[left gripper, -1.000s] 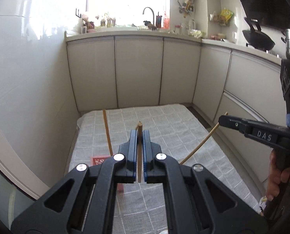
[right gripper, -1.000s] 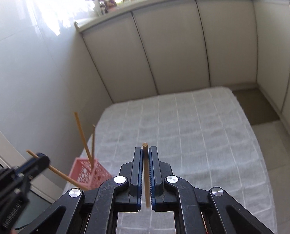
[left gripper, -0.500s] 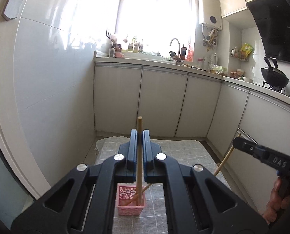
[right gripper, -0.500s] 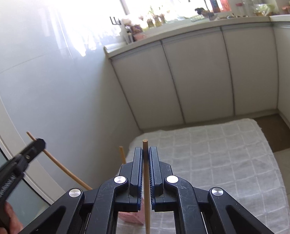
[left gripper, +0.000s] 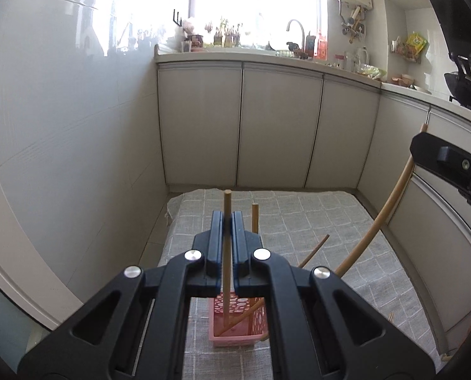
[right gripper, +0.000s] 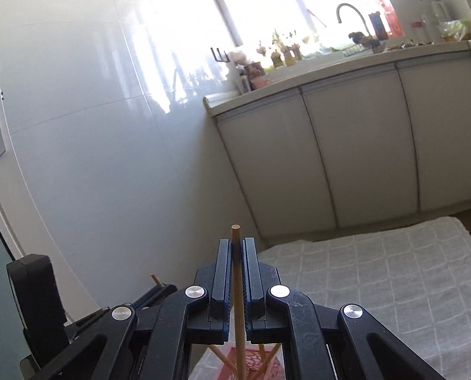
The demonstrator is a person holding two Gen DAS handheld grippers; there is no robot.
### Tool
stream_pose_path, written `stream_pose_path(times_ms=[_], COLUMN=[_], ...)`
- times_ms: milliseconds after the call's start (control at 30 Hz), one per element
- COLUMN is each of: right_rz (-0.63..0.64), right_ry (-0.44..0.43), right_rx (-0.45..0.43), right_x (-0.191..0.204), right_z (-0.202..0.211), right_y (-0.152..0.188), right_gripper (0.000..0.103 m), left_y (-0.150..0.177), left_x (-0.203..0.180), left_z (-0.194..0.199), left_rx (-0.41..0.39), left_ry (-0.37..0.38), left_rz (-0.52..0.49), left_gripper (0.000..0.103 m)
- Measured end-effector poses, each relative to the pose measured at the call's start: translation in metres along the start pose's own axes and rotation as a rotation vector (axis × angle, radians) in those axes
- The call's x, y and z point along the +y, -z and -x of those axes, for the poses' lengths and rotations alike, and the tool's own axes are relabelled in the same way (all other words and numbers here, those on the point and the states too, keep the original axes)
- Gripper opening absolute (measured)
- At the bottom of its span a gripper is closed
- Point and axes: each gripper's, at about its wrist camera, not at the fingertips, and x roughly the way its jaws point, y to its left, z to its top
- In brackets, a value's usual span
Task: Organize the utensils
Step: 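Carry both chopsticks to the pink basket and lower them in, then open both grippers to release the chopsticks into the basket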
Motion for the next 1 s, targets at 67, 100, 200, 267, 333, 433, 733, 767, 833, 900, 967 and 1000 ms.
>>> stream_pose_path(times_ms=[67, 100, 200, 267, 333, 433, 733, 767, 833, 900, 967, 1000], right_rz=[0.005, 0.01, 0.017, -0.008, -0.025, -0.058, -0.092, -0.088, -0.08, -0.075, -0.084, -0.089], right_ry=[0.002, 0.007, 0.018, 0.02, 0.027, 0.028, 0.027, 0.027, 0.025, 0.028, 0.019, 0.014], right_rx=[0.014, 0.013, 0.013, 0.018, 0.009, -0.001, -0.019, -0.025, -0.029, -0.034, -0.021, -0.014], right_x=[0.0, -0.001, -0.006, -0.013, -0.02, -0.029, -0.037, -0.036, -0.033, -0.032, -0.032, -0.033], right_z=[-0.013, -0.019, -0.029, -0.034, -0.036, -0.037, -0.039, -0.039, -0.041, -0.043, -0.046, -0.049], right_y=[0.008, 0.012, 0.019, 0.023, 0.024, 0.024, 0.016, 0.015, 0.014, 0.014, 0.015, 0.015], right_gripper=[0.005, 0.005, 0.005, 0.005, 0.005, 0.005, 0.005, 0.005, 0.005, 0.005, 0.005, 0.005], left_y=[0.004, 0.007, 0.011, 0.013, 0.012, 0.012, 0.012, 0.011, 0.011, 0.012, 0.012, 0.012], left_x=[0.0, -0.001, 0.0, 0.001, 0.0, 0.0, 0.004, 0.004, 0.004, 0.003, 0.003, 0.003], left_z=[-0.009, -0.014, -0.026, -0.029, -0.031, -0.034, -0.05, -0.052, -0.057, -0.06, -0.063, -0.065], left_rx=[0.038, 0.06, 0.101, 0.117, 0.11, 0.102, 0.132, 0.134, 0.14, 0.144, 0.15, 0.153], left_ry=[0.002, 0.003, 0.019, 0.034, 0.033, 0.058, 0.087, 0.093, 0.105, 0.105, 0.105, 0.106], left_rz=[-0.009, -0.015, -0.006, 0.007, 0.008, 0.025, 0.066, 0.072, 0.084, 0.087, 0.087, 0.088], left_gripper=[0.006, 0.006, 0.006, 0.006, 0.006, 0.006, 0.007, 0.007, 0.008, 0.008, 0.008, 0.008])
